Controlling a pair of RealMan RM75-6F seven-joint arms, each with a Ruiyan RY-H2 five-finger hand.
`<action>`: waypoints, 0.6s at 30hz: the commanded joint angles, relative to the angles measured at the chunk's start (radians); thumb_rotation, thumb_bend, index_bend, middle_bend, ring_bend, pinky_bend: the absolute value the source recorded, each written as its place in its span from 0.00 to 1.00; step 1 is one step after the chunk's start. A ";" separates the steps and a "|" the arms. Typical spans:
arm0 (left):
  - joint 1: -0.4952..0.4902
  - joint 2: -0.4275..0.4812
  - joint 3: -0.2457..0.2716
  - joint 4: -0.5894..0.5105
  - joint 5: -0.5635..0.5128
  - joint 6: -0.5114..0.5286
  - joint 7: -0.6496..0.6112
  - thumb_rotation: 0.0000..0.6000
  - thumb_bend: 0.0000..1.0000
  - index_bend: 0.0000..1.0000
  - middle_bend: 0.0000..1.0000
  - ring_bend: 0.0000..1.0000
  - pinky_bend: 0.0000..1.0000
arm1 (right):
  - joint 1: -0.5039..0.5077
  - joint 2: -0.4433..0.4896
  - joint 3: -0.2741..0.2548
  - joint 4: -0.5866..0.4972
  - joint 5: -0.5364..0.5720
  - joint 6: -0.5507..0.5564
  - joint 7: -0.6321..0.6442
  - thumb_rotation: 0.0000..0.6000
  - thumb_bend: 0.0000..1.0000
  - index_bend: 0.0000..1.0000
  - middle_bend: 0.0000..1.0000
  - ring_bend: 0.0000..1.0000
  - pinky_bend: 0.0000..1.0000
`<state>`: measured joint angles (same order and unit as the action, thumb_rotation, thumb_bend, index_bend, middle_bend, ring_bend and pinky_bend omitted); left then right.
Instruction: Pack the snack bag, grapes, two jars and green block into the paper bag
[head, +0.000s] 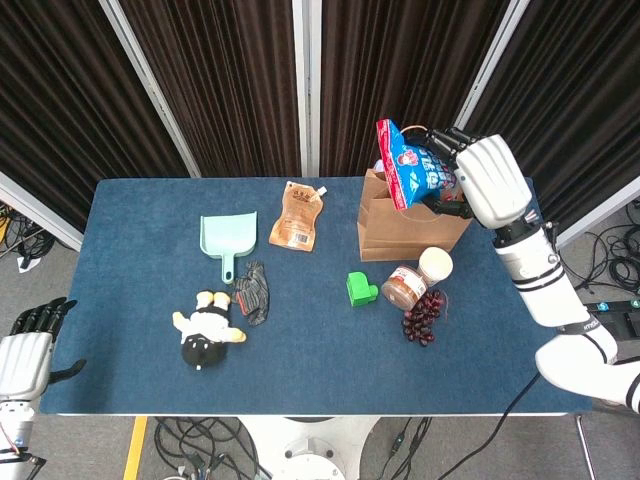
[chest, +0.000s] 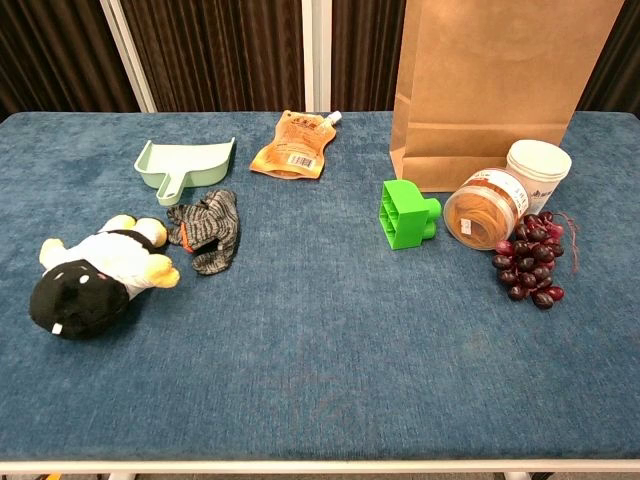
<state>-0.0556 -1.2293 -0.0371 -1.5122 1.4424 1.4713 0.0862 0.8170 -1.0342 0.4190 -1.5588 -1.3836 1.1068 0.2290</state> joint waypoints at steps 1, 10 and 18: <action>0.001 -0.001 0.002 0.000 -0.002 -0.003 -0.002 1.00 0.03 0.20 0.24 0.18 0.18 | 0.067 -0.045 -0.015 0.104 0.064 -0.116 -0.018 1.00 0.37 0.58 0.54 0.41 0.56; 0.004 -0.004 0.007 -0.001 -0.017 -0.018 0.000 1.00 0.03 0.20 0.24 0.18 0.18 | 0.142 -0.133 -0.031 0.278 0.152 -0.283 0.023 1.00 0.37 0.56 0.54 0.41 0.56; 0.002 -0.008 0.009 -0.003 -0.022 -0.028 0.000 1.00 0.03 0.20 0.24 0.18 0.18 | 0.155 -0.163 -0.053 0.326 0.157 -0.346 0.082 1.00 0.37 0.53 0.53 0.41 0.56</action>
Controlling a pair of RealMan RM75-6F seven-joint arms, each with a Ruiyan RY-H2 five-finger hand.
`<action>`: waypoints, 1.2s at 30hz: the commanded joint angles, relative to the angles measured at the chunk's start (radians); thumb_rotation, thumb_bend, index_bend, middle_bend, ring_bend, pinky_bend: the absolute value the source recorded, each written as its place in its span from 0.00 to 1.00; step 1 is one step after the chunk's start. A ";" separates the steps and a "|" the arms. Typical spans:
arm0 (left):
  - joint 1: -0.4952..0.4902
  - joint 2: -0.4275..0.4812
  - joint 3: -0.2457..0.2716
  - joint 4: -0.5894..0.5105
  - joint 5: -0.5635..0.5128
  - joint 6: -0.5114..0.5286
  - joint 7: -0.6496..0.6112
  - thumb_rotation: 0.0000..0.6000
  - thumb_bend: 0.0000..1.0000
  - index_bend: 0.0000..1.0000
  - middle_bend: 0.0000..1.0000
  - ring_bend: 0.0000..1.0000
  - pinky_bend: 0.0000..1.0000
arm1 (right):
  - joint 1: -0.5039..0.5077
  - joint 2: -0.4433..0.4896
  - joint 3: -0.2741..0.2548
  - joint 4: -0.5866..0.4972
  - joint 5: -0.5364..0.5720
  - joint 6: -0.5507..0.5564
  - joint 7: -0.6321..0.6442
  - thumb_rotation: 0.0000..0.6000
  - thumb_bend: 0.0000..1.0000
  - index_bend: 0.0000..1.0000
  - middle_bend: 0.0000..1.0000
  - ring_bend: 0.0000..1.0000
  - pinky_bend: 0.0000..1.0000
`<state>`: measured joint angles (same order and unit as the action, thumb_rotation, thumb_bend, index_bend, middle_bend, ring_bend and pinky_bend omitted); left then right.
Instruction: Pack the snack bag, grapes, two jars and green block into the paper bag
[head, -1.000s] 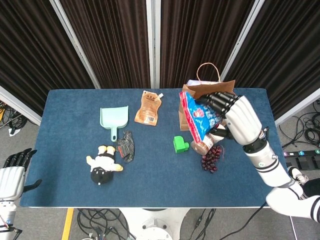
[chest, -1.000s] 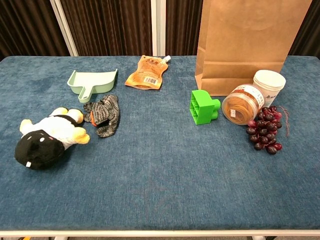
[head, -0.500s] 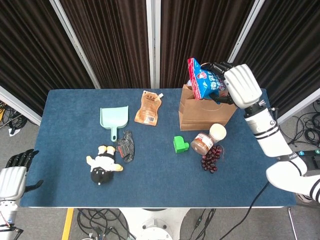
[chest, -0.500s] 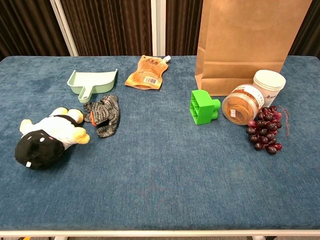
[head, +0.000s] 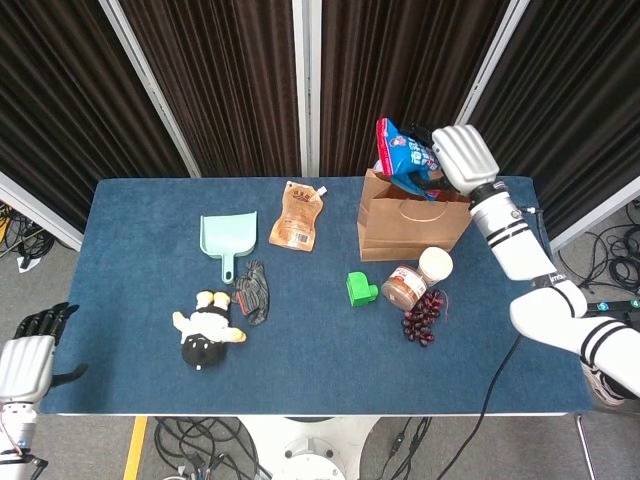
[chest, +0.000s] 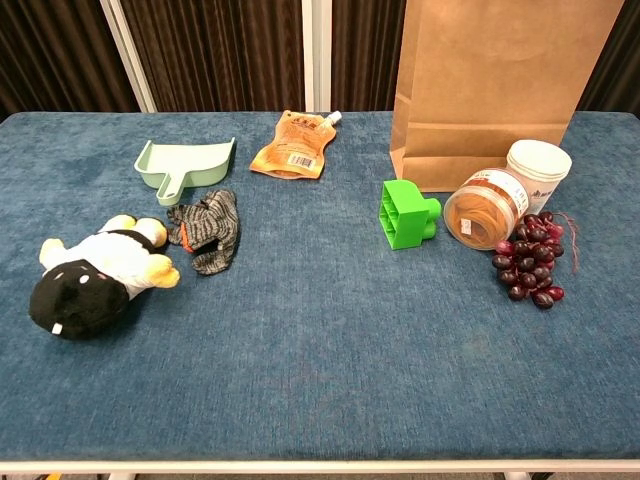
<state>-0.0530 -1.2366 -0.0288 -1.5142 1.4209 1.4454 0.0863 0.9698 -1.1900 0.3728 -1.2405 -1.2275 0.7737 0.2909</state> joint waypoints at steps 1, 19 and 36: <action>-0.001 -0.001 0.001 -0.001 -0.001 -0.003 0.000 1.00 0.03 0.20 0.24 0.18 0.18 | 0.003 -0.009 -0.008 0.011 0.000 -0.017 0.026 1.00 0.37 0.53 0.52 0.41 0.56; -0.001 -0.002 0.000 0.004 -0.010 -0.013 -0.008 1.00 0.03 0.20 0.24 0.18 0.18 | 0.036 -0.037 -0.015 0.065 0.047 -0.122 0.061 1.00 0.25 0.07 0.23 0.11 0.23; -0.002 -0.008 -0.001 0.018 0.001 -0.005 -0.020 1.00 0.03 0.20 0.24 0.18 0.18 | -0.139 0.088 -0.062 -0.156 -0.114 0.196 0.014 1.00 0.13 0.00 0.17 0.01 0.11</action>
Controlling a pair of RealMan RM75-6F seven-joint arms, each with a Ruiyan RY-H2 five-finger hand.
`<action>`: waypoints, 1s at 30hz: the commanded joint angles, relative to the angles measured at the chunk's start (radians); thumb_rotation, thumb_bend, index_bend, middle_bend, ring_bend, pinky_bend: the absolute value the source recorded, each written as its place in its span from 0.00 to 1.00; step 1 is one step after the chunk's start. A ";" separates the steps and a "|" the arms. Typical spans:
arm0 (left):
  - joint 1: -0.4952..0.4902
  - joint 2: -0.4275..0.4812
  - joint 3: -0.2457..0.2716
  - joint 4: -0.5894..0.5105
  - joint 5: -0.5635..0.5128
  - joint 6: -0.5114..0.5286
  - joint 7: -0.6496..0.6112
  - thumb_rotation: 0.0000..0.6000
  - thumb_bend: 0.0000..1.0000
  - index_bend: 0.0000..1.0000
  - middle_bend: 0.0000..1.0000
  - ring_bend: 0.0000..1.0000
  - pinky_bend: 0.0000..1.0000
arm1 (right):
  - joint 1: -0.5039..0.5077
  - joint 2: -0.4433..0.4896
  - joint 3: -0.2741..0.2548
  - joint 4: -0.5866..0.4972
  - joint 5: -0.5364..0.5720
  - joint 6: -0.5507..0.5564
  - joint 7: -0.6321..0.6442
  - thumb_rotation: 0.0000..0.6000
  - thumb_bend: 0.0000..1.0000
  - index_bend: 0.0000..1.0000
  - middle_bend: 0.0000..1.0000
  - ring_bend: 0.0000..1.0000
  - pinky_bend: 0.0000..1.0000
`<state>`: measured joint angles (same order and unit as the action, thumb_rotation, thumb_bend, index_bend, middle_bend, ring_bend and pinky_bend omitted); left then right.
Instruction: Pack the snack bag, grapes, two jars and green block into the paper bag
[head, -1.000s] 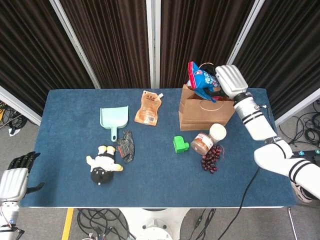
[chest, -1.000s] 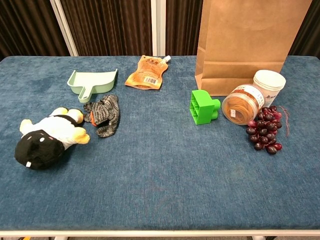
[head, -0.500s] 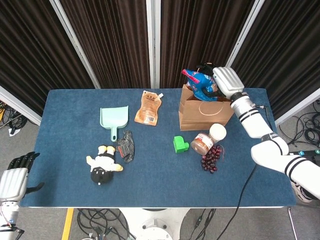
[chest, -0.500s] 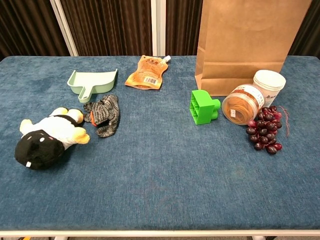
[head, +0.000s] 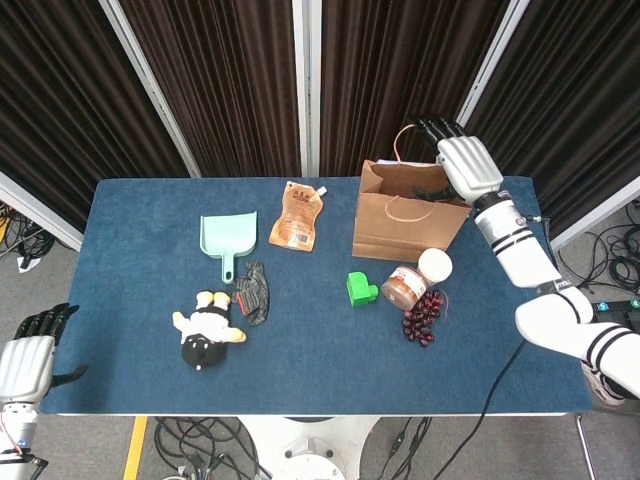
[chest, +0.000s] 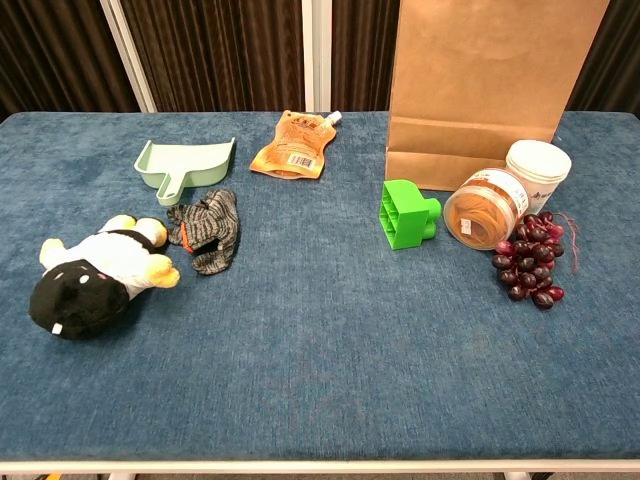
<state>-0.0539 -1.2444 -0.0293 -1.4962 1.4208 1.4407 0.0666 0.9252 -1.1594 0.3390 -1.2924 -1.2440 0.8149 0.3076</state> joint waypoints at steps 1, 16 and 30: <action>-0.002 0.000 -0.001 0.001 0.003 0.000 -0.001 1.00 0.03 0.20 0.24 0.18 0.18 | -0.120 0.068 -0.038 -0.127 -0.120 0.198 -0.007 1.00 0.13 0.01 0.21 0.03 0.14; -0.014 0.016 -0.010 -0.015 0.033 0.022 0.018 1.00 0.03 0.20 0.24 0.18 0.18 | -0.426 0.109 -0.333 -0.193 -0.433 0.479 0.046 1.00 0.13 0.26 0.42 0.25 0.44; -0.006 0.019 -0.001 -0.025 0.039 0.032 0.019 1.00 0.03 0.20 0.24 0.18 0.18 | -0.409 -0.048 -0.365 -0.129 -0.281 0.198 -0.223 1.00 0.05 0.09 0.26 0.12 0.36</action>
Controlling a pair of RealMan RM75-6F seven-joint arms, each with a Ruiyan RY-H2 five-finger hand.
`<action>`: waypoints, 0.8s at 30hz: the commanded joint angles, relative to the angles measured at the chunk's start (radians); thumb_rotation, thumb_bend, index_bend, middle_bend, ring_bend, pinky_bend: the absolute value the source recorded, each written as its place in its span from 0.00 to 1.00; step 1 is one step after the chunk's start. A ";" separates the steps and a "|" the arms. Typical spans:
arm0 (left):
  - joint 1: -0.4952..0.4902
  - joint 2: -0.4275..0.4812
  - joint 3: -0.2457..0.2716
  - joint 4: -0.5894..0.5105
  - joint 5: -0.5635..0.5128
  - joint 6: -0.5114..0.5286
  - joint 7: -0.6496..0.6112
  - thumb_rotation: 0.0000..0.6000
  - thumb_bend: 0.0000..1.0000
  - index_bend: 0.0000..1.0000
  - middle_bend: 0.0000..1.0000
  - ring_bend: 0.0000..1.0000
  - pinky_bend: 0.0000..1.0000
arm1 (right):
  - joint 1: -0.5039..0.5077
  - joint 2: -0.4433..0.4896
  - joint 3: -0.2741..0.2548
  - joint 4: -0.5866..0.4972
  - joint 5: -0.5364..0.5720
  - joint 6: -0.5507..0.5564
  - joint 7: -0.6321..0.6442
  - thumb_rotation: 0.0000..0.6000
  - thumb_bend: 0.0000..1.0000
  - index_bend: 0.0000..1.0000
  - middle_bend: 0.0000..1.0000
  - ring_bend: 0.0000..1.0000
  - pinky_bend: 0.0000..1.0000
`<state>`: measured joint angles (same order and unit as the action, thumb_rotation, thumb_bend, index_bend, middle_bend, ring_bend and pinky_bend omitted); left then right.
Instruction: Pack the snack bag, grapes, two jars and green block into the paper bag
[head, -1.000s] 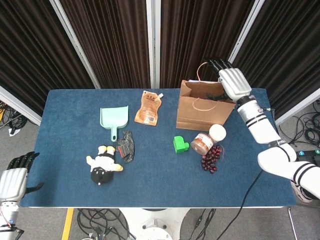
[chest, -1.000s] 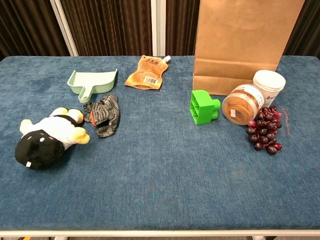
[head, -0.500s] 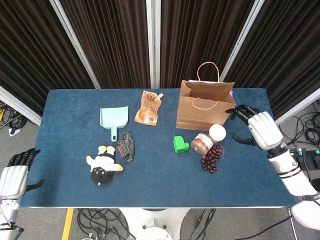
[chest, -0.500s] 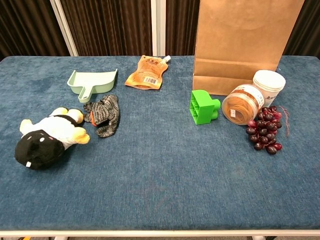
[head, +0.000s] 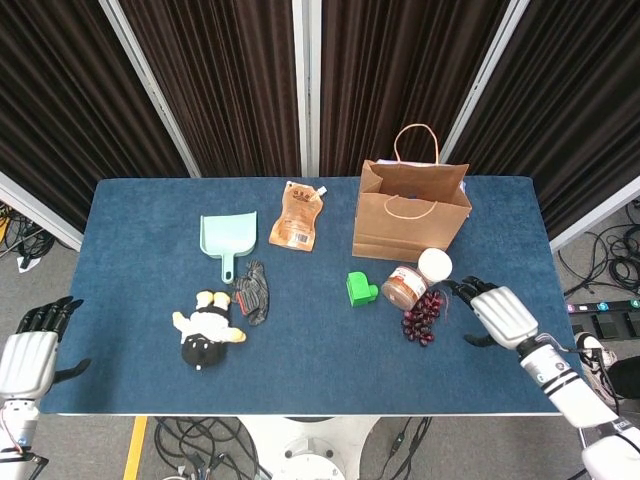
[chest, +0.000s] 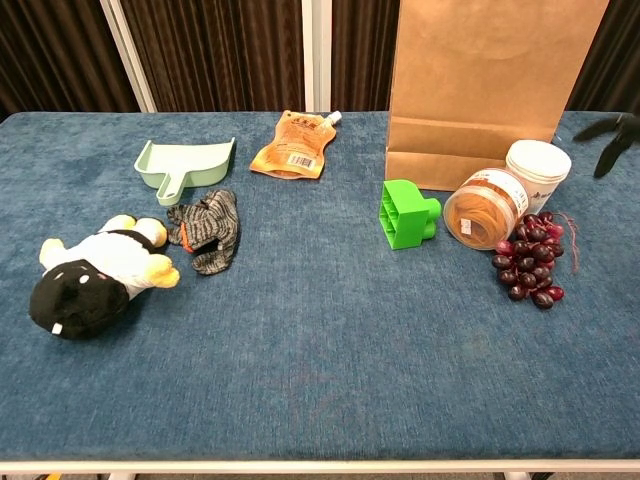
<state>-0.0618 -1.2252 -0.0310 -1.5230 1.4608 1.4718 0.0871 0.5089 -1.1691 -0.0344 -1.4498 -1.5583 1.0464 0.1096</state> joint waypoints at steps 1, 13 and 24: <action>0.003 -0.001 0.001 0.002 -0.001 0.002 -0.002 1.00 0.03 0.20 0.24 0.18 0.18 | 0.010 -0.048 0.011 0.038 0.037 -0.040 -0.021 1.00 0.05 0.09 0.26 0.12 0.35; 0.008 -0.004 0.006 0.006 -0.002 0.003 -0.008 1.00 0.03 0.20 0.24 0.18 0.18 | 0.038 -0.162 0.002 0.199 0.036 -0.116 0.069 1.00 0.14 0.09 0.25 0.12 0.35; 0.007 -0.004 0.006 0.000 0.001 0.004 -0.001 1.00 0.03 0.20 0.24 0.18 0.18 | 0.049 -0.226 -0.047 0.257 -0.056 -0.092 0.121 1.00 0.16 0.09 0.25 0.12 0.35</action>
<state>-0.0546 -1.2291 -0.0249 -1.5228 1.4624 1.4759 0.0863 0.5588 -1.3925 -0.0670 -1.1880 -1.5953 0.9419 0.2232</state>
